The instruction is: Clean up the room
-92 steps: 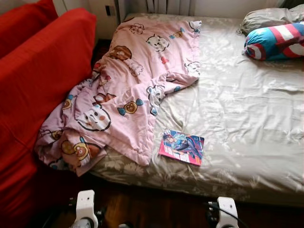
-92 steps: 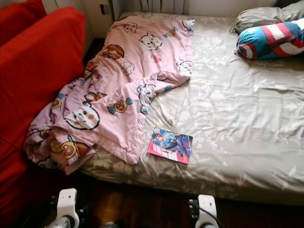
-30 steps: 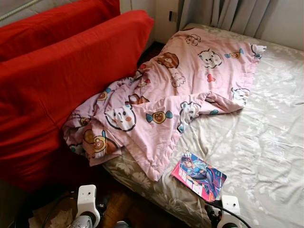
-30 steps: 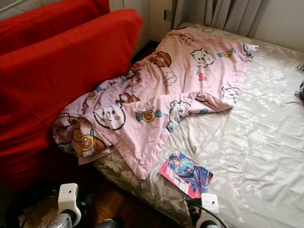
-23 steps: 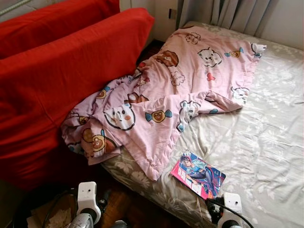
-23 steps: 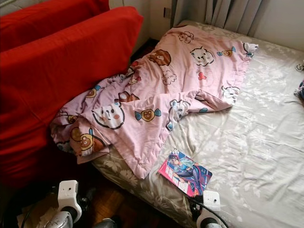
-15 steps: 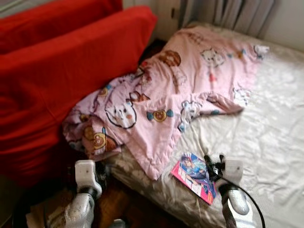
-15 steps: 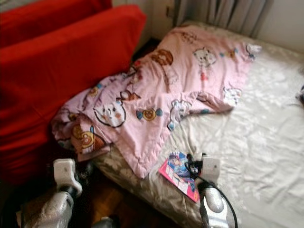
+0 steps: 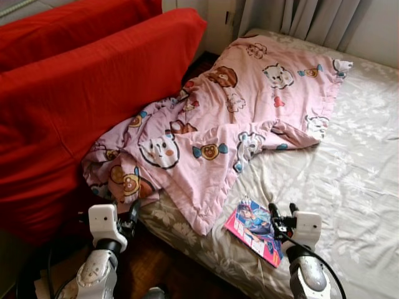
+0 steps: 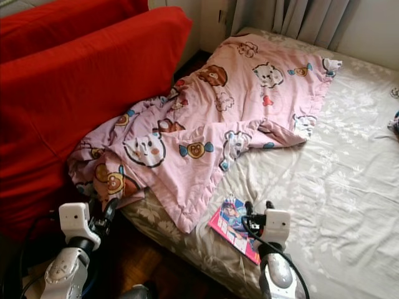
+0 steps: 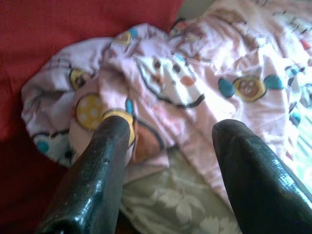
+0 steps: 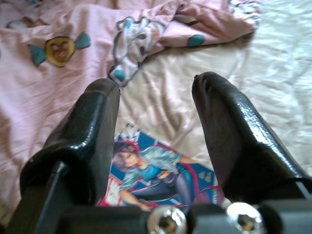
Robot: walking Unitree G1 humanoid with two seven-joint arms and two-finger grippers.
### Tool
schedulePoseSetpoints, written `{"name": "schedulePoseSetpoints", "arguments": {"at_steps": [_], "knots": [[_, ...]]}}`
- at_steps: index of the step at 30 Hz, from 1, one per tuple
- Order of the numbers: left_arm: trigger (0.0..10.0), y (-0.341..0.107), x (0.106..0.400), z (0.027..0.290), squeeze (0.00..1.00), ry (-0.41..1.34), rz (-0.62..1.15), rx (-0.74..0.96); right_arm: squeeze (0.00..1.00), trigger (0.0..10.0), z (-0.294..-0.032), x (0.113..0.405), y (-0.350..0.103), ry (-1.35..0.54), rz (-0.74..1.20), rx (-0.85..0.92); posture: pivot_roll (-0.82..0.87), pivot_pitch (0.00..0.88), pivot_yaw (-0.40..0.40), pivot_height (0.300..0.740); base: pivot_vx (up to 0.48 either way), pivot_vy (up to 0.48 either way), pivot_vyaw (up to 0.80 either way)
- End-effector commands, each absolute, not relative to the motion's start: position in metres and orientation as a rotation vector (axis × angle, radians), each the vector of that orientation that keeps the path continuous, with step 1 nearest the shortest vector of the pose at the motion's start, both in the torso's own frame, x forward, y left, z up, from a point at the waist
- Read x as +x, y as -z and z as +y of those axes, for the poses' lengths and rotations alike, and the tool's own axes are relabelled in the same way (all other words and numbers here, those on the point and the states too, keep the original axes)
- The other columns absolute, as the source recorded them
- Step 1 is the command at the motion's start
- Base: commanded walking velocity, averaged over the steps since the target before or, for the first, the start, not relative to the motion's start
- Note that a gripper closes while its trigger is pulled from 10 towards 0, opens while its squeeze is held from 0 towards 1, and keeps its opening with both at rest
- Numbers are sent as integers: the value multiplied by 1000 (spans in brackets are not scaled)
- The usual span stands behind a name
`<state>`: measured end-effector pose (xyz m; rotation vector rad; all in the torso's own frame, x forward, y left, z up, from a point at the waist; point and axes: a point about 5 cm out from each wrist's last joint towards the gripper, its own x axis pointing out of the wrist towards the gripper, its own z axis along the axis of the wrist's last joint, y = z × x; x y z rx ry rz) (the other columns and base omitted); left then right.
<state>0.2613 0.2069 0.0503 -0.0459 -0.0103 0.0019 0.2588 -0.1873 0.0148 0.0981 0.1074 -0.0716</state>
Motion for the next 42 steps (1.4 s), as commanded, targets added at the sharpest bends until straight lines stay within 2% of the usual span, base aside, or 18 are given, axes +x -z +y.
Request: {"name": "schedulePoseSetpoints", "arguments": {"at_steps": [1,11,18,42], "knots": [[10000,-47,255,204,0,2,15,-41,0,10000,-200,257,-18,122,105,92,48,207,-70,740,0,0,0],[10000,-51,250,202,0,-28,10,-57,0,10000,-204,257,-24,137,99,76,37,247,-86,740,0,0,0],[10000,-55,248,203,0,-34,20,-61,0,10000,-203,255,-23,142,121,80,35,263,-79,697,0,0,0],[10000,-64,251,201,0,-31,12,-62,0,10000,-196,259,-30,124,100,93,36,272,-80,697,0,0,0]]}}
